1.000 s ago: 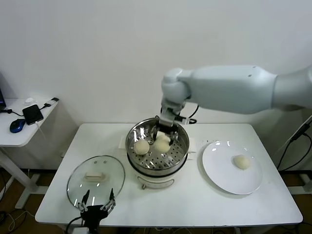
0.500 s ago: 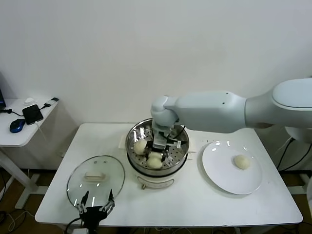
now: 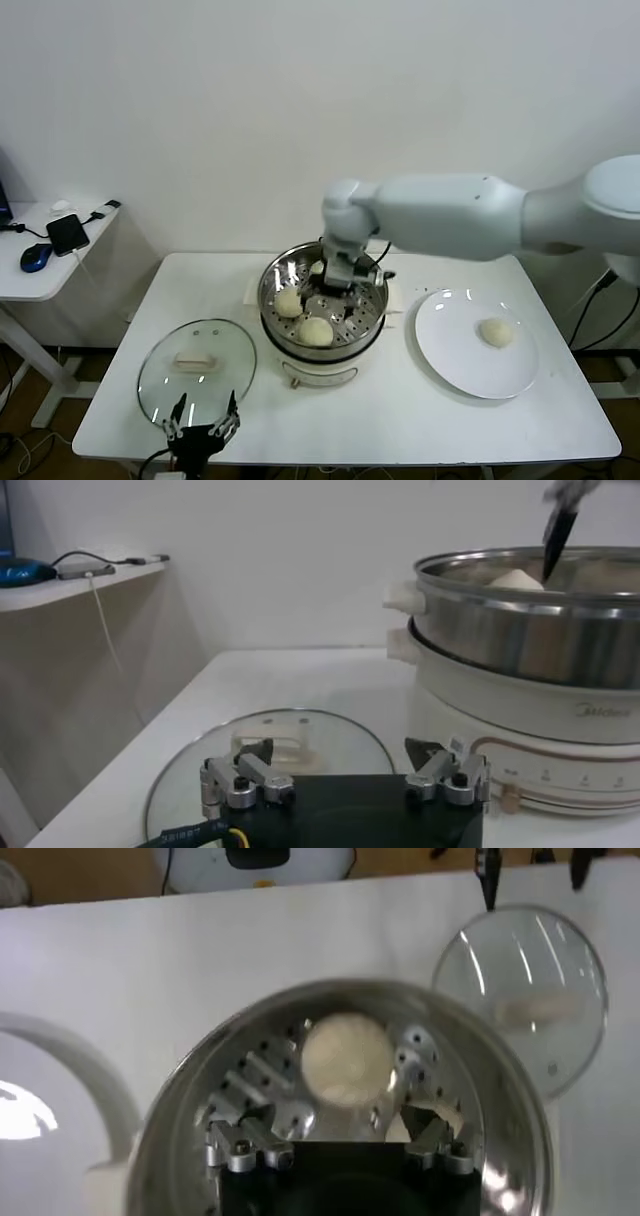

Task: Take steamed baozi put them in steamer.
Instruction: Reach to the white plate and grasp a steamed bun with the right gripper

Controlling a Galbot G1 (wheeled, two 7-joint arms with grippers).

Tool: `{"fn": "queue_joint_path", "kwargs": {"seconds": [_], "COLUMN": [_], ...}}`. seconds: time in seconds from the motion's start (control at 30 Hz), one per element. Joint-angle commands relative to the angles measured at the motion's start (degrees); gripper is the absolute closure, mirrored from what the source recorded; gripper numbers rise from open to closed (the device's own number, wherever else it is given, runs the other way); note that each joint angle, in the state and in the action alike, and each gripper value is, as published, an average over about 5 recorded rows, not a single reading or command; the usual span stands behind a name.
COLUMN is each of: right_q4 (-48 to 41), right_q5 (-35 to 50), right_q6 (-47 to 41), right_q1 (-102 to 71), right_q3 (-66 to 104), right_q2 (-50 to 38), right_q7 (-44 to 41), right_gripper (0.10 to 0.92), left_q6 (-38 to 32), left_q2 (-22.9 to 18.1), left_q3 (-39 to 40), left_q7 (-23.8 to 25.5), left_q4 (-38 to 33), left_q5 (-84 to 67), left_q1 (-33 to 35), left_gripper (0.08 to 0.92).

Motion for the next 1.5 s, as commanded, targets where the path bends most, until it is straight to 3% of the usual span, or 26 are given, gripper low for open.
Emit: {"fn": "queue_joint_path", "kwargs": {"seconds": [0.03, 0.27, 0.47, 0.8, 1.5], "right_q4": [-8.76, -11.55, -17.33, -25.98, -30.58], "right_q5": [17.69, 14.29, 4.51, -3.67, -9.05], "right_q6": [-12.11, -21.22, -22.1, -21.56, -23.25], "right_q1": [14.35, 8.35, -9.28, -28.66, -37.26], "right_q3": [-10.84, -14.47, -1.27, 16.33, 24.72], "right_q2": [-13.59, -27.54, -33.99, -30.17, -25.01], "right_q7": [-4.01, -5.89, -5.65, -4.92, -1.79], "right_gripper": [0.202, 0.203, 0.203, 0.203, 0.203], "left_q6": [-0.01, -0.19, -0.08, 0.34, 0.23], "left_q2": [-0.04, -0.02, -0.21, -0.88, -1.28], "left_q3": [0.21, 0.64, 0.56, -0.72, -1.03], "left_q7": [-0.02, 0.02, 0.12, 0.33, 0.31], "left_q4": [-0.06, -0.04, 0.07, 0.38, 1.44], "left_q5": [0.21, 0.46, 0.44, 0.44, 0.64], "left_q1": [0.04, -0.19, -0.39, -0.04, 0.13], "left_gripper": [0.177, 0.177, 0.177, 0.177, 0.177]}}
